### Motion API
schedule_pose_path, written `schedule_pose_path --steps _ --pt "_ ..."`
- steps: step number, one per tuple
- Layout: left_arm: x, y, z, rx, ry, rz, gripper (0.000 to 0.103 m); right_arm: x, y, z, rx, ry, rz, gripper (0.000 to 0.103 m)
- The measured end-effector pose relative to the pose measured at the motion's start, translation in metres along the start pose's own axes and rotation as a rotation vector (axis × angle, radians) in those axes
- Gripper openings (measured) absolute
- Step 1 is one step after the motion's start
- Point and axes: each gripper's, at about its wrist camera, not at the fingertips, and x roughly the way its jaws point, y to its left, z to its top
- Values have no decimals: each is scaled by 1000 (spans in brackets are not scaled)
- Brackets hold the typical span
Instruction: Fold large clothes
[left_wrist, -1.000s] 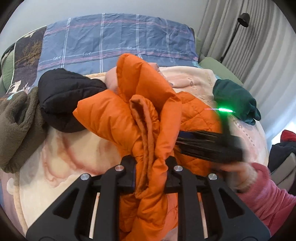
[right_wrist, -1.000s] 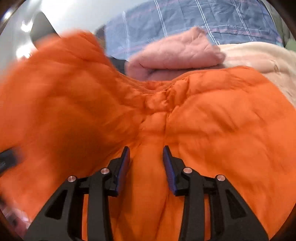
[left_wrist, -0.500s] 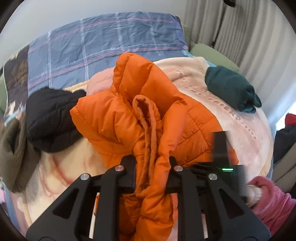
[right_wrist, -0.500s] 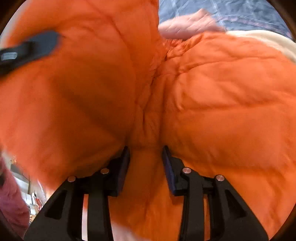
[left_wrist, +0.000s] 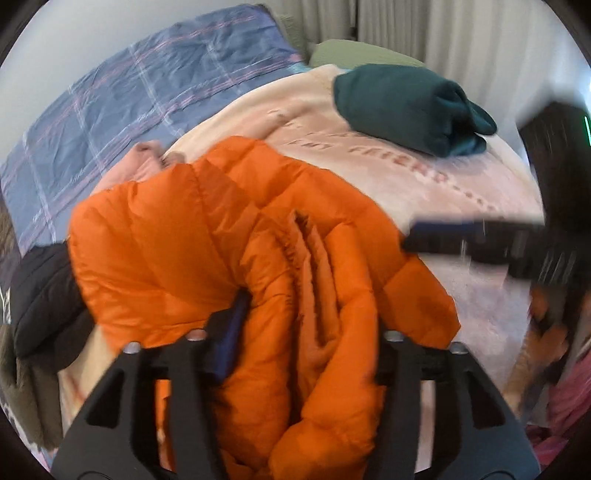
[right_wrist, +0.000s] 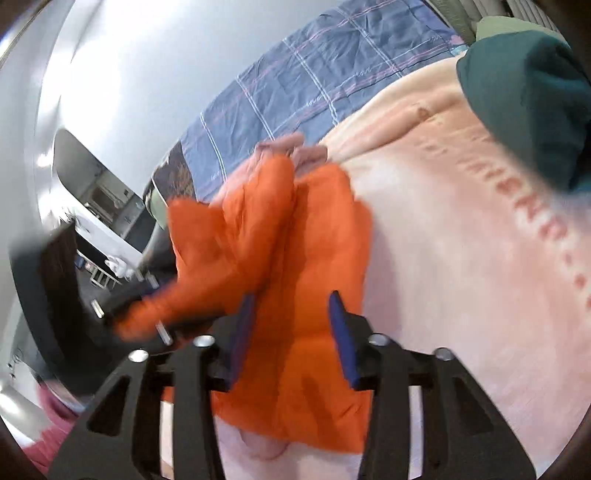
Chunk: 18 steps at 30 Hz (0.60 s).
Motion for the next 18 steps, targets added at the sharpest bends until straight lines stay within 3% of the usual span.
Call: schedule_pose_path --steps 5,7,10,14,18 --pt "17 -34 -11 86 -42 122 68 23 23 27 -21 96 42 73" --pt "20 -42 -12 102 -52 145 69 40 41 49 -51 187 105 77" --pt "21 -49 -15 132 -61 175 70 67 54 75 -115 268 128 86" --pt "22 -58 -16 159 -68 193 70 96 70 93 -181 390 163 89" --pt "25 -67 -19 196 -81 210 70 109 97 88 -258 431 148 89"
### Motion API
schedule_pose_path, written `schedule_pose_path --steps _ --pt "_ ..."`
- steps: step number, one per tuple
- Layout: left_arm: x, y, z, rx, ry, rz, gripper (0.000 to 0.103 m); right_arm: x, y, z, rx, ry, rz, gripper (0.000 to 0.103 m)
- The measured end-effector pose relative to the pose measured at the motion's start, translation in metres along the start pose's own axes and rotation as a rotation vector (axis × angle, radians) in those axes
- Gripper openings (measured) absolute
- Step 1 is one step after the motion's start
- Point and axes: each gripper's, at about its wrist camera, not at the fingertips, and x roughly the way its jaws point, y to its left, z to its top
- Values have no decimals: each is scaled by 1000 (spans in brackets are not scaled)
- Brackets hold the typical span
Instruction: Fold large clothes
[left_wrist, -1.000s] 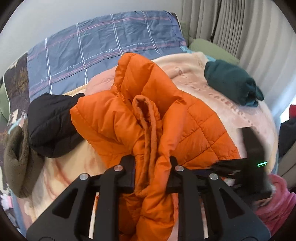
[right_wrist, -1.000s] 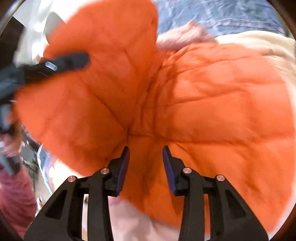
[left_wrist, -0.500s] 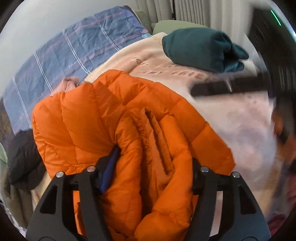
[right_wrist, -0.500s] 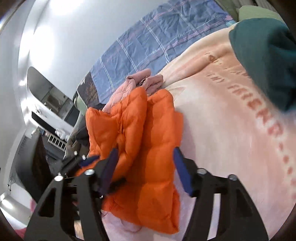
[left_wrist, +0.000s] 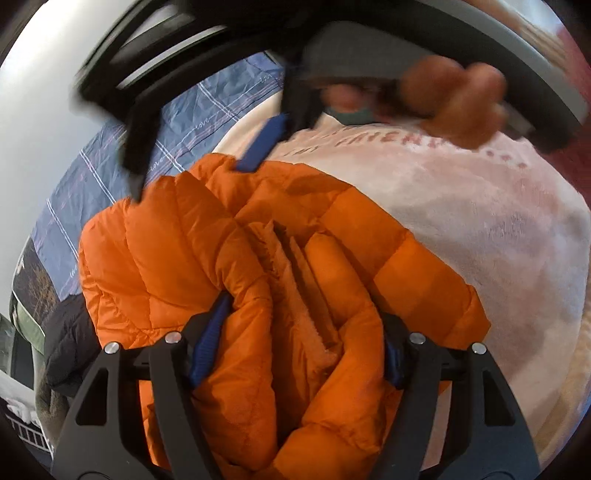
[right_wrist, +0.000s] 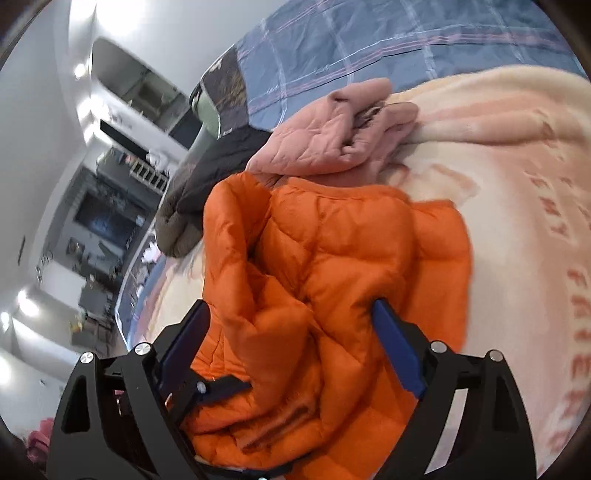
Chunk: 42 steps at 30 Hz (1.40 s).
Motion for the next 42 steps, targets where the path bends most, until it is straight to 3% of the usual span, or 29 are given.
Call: schedule_pose_path --steps 2,3,4,5,6,7,12,15,17,18,21,23,26,27,28,29,30,31,34,36,39,40,42 --pt "-3 -13 -1 8 -5 4 70 6 3 6 -31 -1 -42 87" --pt "-2 -15 -1 12 -8 5 70 8 9 8 -49 -13 -90 71" --pt "-3 -18 -1 16 -11 6 70 15 3 16 -53 -12 -118 44" --pt "-3 -20 -1 19 -17 4 70 18 2 17 -49 -6 -140 31" --pt "-4 -22 -3 19 -20 0 70 19 -2 17 -26 -4 -162 4" --pt "-6 -25 -4 21 -25 -15 70 19 -7 17 -8 -3 -156 0" --pt "-25 -27 -9 21 -53 -78 70 17 -32 8 23 -25 -296 0" --pt "-44 -17 -12 0 -73 -142 70 21 -57 -1 70 -12 -281 0" --pt "-54 -14 -12 -1 -90 -157 70 14 -63 -5 69 -51 -222 0" --pt "-54 -14 -12 7 -87 -147 70 8 -65 -6 69 -77 -184 7" --pt "-42 -12 -15 13 -66 -130 69 -21 -64 -10 85 -173 -73 79" --pt "-37 -19 -13 19 -62 -124 69 -39 -56 -15 50 -221 -46 81" --pt "-30 -28 -7 45 -61 -107 69 -37 -40 -22 -16 -159 0 81" --pt "-29 -31 -5 50 -62 -105 69 -31 -34 -24 -40 -135 -9 81" --pt "-28 -33 -5 51 -63 -104 69 -22 -28 -25 -72 -113 -30 69" --pt "-27 -32 -4 52 -64 -104 69 -13 -24 -26 -95 -94 -42 52" --pt "-26 -34 -4 56 -68 -101 69 -4 -22 -26 -107 -67 -51 17" --pt "-26 -34 -6 60 -69 -99 69 7 -22 -25 -104 -42 -79 11" --pt "-29 -39 -9 89 -86 -84 69 13 -28 -21 -70 -68 -141 3" --pt "-39 -41 -11 96 -95 -114 69 8 -35 -19 -62 -95 -199 1" --pt "-66 -41 -13 85 -84 -276 69 6 -50 -20 -42 -93 -273 0" --pt "-72 -38 -14 78 -68 -302 64 7 -60 -22 -27 -87 -298 0" --pt "-87 -23 -15 22 -59 -369 51 8 -76 -28 10 -91 -260 0"
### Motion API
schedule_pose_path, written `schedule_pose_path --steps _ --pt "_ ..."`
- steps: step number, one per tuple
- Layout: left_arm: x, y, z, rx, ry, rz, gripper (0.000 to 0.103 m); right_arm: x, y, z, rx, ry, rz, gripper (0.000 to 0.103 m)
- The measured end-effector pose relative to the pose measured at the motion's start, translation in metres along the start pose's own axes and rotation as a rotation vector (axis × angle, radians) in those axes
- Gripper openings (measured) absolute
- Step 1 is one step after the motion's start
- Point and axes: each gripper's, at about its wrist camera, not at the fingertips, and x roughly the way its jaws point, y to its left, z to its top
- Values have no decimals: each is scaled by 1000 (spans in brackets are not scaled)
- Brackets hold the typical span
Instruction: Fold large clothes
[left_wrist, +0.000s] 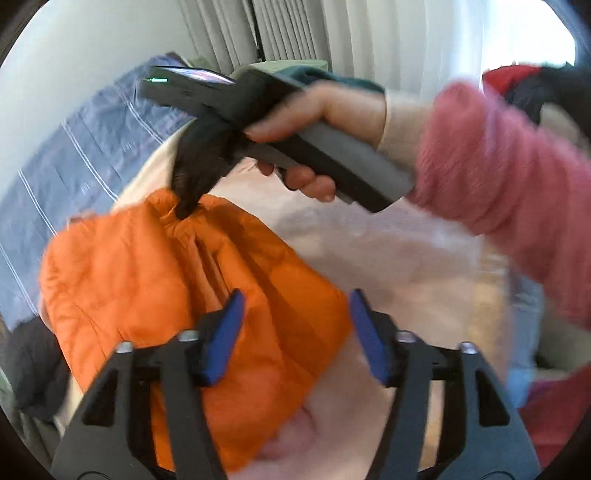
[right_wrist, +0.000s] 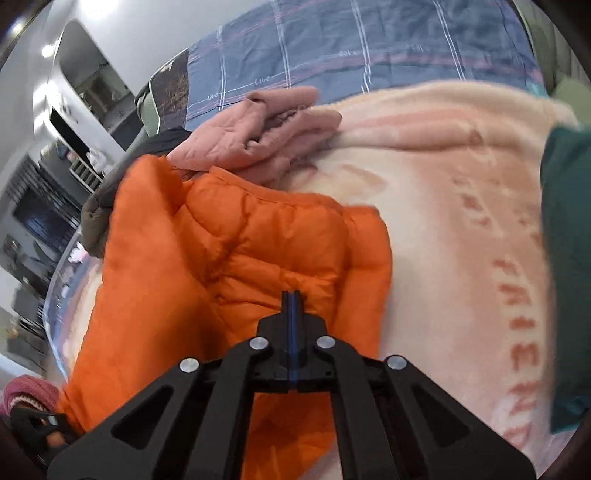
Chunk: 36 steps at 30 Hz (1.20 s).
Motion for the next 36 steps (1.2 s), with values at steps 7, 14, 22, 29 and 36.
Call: schedule_pose_path --steps 7,14,22,29,36 --pt "-73 107 -9 -331 -165 -5 34 4 0 -14 -20 5 -18 0" --pt "-22 181 -23 -456 -33 131 37 2 8 -13 0 -22 -38 0" --pt "20 142 7 -369 -71 32 42 -85 52 -83 -25 -221 83 24" --pt "54 129 30 -308 -53 33 47 -90 93 -149 -25 -242 146 40" --pt "58 121 28 -247 -58 35 51 -27 46 -166 279 -139 74 4"
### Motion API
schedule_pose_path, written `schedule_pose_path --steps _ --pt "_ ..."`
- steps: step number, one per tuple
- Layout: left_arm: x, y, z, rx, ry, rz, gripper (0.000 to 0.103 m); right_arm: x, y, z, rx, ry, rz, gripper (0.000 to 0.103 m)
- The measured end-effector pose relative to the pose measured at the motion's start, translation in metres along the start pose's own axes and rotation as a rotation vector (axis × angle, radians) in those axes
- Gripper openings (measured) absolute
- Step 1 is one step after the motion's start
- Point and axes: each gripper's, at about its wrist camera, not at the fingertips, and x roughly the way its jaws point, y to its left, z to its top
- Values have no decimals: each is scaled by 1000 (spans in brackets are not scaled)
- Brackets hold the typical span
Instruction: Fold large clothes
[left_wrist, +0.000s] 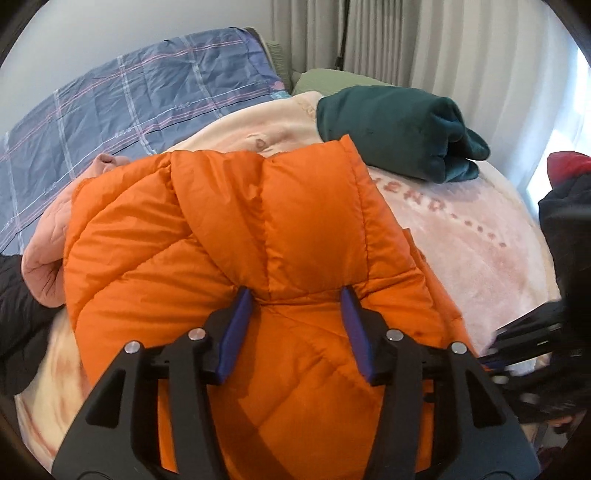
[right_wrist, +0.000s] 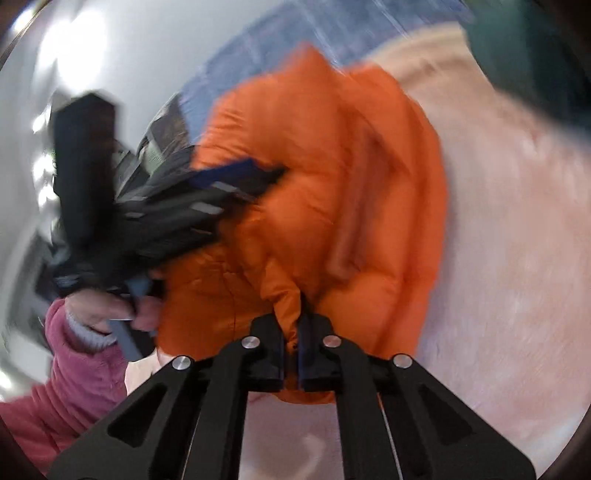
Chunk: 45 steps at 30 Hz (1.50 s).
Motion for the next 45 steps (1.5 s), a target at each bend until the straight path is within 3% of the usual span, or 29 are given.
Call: schedule_pose_path --steps 4,7,11,14,17,18,21,22,24,25,27,32,34,39,42,45 --pt "-16 5 11 -11 -51 -8 44 7 -13 -12 57 -1 38 4" --pt "-16 18 21 -30 -79 16 44 9 -2 -11 3 20 13 6" --pt "6 22 10 -22 -48 50 46 -10 10 6 -45 10 49 22" --pt "1 25 4 -45 -79 27 46 -44 -3 35 -6 -104 127 35" --pt "-5 28 1 -53 -103 21 49 -57 -30 72 43 -229 -78 36" --pt "-7 29 -1 -54 -108 23 50 -53 -46 85 97 -227 -76 36" --pt "-11 30 -4 -57 -123 13 52 -20 -76 114 161 -142 -72 37" --pt "-11 29 -5 -54 -125 15 52 -2 -82 125 162 -114 -92 31" --pt "-16 28 -5 -44 -134 29 57 22 -80 132 168 -76 -45 6" --pt "-19 27 -6 -41 -141 43 62 35 -76 136 166 -43 15 5" --pt "-29 28 -10 -38 -169 74 69 49 -53 139 94 -25 6 5" --pt "-45 42 -15 -62 -204 29 70 86 -4 141 -82 49 17 5" --pt "-36 40 -12 -46 -168 19 70 86 -7 143 -86 44 4 5" --pt "-4 33 -3 -42 -103 -89 70 32 -47 138 -5 -39 -28 7" --pt "9 27 3 -42 -82 -83 70 -7 -58 124 -12 -93 -63 7" --pt "17 21 8 -30 -61 -66 70 -42 -52 98 -47 -125 -6 7"
